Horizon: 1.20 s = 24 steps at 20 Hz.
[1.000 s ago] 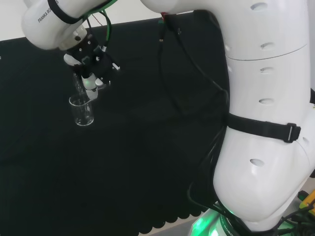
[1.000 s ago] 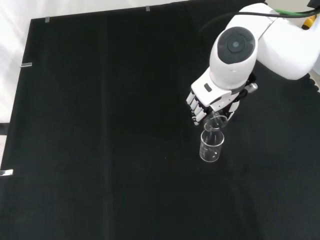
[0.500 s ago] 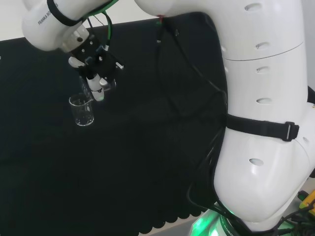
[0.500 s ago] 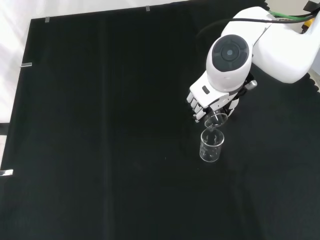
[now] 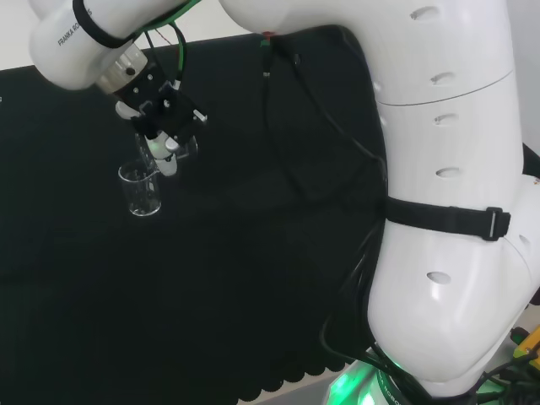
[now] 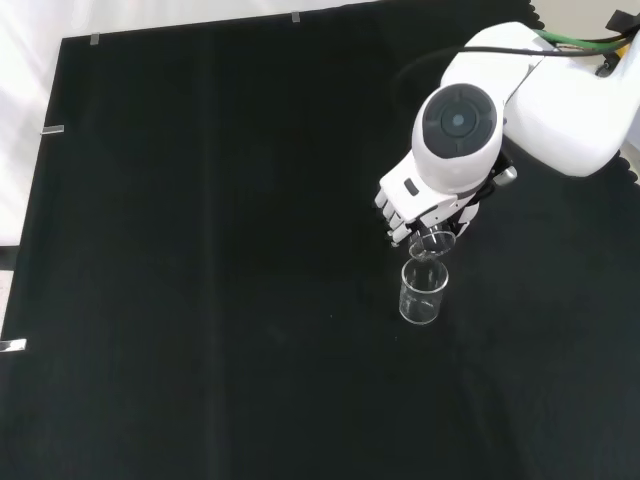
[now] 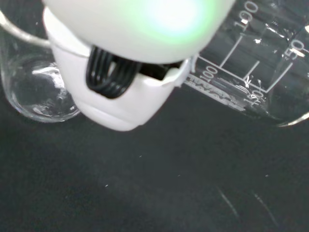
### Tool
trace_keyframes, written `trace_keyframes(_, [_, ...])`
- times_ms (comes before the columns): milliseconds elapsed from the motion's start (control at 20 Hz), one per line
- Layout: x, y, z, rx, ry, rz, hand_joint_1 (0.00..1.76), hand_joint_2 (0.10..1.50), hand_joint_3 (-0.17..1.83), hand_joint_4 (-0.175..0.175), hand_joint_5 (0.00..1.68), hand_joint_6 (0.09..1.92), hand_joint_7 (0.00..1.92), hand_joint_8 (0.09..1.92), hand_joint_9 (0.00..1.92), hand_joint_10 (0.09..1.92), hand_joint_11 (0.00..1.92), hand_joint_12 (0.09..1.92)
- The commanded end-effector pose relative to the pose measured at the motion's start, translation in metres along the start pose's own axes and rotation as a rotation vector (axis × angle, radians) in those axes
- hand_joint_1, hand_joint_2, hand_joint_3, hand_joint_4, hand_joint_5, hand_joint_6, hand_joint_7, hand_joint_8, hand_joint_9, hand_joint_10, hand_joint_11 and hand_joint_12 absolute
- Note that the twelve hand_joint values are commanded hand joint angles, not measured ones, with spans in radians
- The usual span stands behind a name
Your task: Pour the water from the handheld beaker into the one on the table.
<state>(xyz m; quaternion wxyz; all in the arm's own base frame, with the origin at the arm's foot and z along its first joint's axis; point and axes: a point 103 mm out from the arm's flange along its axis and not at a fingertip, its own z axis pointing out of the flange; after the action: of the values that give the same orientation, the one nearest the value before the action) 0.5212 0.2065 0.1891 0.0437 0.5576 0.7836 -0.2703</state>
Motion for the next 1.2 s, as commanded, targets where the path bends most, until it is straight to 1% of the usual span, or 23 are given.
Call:
trace_keyframes(50, [-0.02, -0.003, -0.004, -0.044, 0.253, 0.004, 1.43, 1.02, -0.17, -0.175, 1.28, 0.45, 1.6, 0.09, 1.36, 0.46, 1.2, 0.73])
trace_keyframes(100, [-0.008, -0.001, -0.006, -0.014, 0.094, 0.009, 1.43, 1.02, -0.17, -0.175, 1.28, 0.45, 1.6, 0.09, 1.36, 0.46, 1.2, 0.73])
trace_keyframes(150, [-0.009, -0.001, -0.006, 0.001, 0.068, -0.002, 1.43, 1.02, -0.17, -0.175, 1.28, 0.45, 1.6, 0.09, 1.36, 0.46, 1.2, 0.73])
trace_keyframes(250, [-0.012, -0.001, -0.004, 0.007, 0.078, 0.003, 1.43, 1.02, -0.17, -0.175, 1.28, 0.45, 1.6, 0.09, 1.36, 0.46, 1.2, 0.73])
trace_keyframes(300, [-0.014, -0.001, -0.002, 0.025, 0.006, 0.03, 1.43, 1.02, -0.17, -0.175, 1.28, 0.45, 1.6, 0.09, 1.36, 0.46, 1.2, 0.73])
trace_keyframes(350, [-0.014, -0.001, -0.002, 0.025, 0.006, 0.029, 1.43, 1.02, -0.17, -0.175, 1.28, 0.45, 1.6, 0.09, 1.36, 0.46, 1.2, 0.72])
trace_keyframes(400, [-0.01, -0.002, -0.002, 0.019, -0.001, 0.01, 1.43, 1.02, -0.17, -0.175, 1.28, 0.45, 1.6, 0.09, 1.36, 0.46, 1.2, 0.72])
trace_keyframes(450, [-0.007, -0.002, -0.006, 0.021, 0.01, 0.015, 1.43, 1.02, -0.17, -0.175, 1.28, 0.45, 1.6, 0.09, 1.36, 0.46, 1.2, 0.72])
trace_keyframes(500, [-0.004, -0.001, -0.008, 0.018, 0.0, 0.008, 1.43, 1.02, -0.17, -0.175, 1.28, 0.45, 1.6, 0.09, 1.36, 0.46, 1.2, 0.72])
trace_keyframes(550, [-0.005, -0.001, -0.006, 0.02, 0.004, 0.007, 1.43, 1.02, -0.17, -0.175, 1.28, 0.45, 1.6, 0.09, 1.36, 0.46, 1.2, 0.72])
trace_keyframes(600, [-0.009, -0.001, -0.007, 0.022, -0.024, -0.005, 1.43, 1.02, -0.17, -0.175, 1.28, 0.45, 1.6, 0.09, 1.36, 0.46, 1.2, 0.72])
trace_keyframes(700, [-0.01, -0.001, -0.005, 0.015, -0.004, -0.002, 1.43, 1.02, -0.17, -0.175, 1.28, 0.45, 1.6, 0.09, 1.36, 0.46, 1.2, 0.72])
trace_keyframes(750, [-0.009, -0.001, -0.002, 0.021, 0.027, 0.002, 1.43, 1.02, -0.17, -0.175, 1.28, 0.45, 1.6, 0.09, 1.36, 0.46, 1.2, 0.72])
trace_keyframes(800, [-0.004, -0.001, -0.007, 0.022, 0.009, 0.005, 1.43, 1.02, -0.17, -0.175, 1.28, 0.45, 1.6, 0.09, 1.36, 0.46, 1.2, 0.72])
trace_keyframes(850, [-0.004, -0.001, -0.007, 0.022, 0.008, 0.005, 1.43, 1.02, -0.17, -0.175, 1.28, 0.45, 1.6, 0.09, 1.36, 0.46, 1.2, 0.72])
trace_keyframes(900, [-0.005, 0.0, -0.007, 0.021, -0.021, 0.017, 1.43, 1.02, -0.17, -0.175, 1.28, 0.45, 1.6, 0.09, 1.36, 0.46, 1.2, 0.72])
trace_keyframes(950, [-0.005, 0.0, -0.006, 0.024, -0.019, 0.018, 1.43, 1.02, -0.17, -0.175, 1.28, 0.45, 1.6, 0.09, 1.36, 0.46, 1.2, 0.72])
trace_keyframes(1050, [-0.006, 0.0, -0.006, 0.028, -0.042, 0.025, 1.43, 1.02, -0.17, -0.175, 1.28, 0.45, 1.6, 0.09, 1.36, 0.46, 1.2, 0.72])
trace_keyframes(1100, [-0.005, 0.0, -0.006, 0.025, -0.044, 0.024, 1.43, 1.02, -0.17, -0.175, 1.28, 0.45, 1.6, 0.09, 1.36, 0.46, 1.2, 0.72])
trace_keyframes(1150, [-0.002, 0.001, -0.006, 0.035, -0.049, 0.005, 1.43, 1.02, -0.17, -0.175, 1.28, 0.45, 1.6, 0.09, 1.36, 0.46, 1.2, 0.72])
trace_keyframes(1200, [-0.003, 0.0, -0.007, 0.019, -0.027, 0.007, 1.43, 1.02, -0.17, -0.175, 1.28, 0.45, 1.6, 0.09, 1.36, 0.46, 1.2, 0.72])
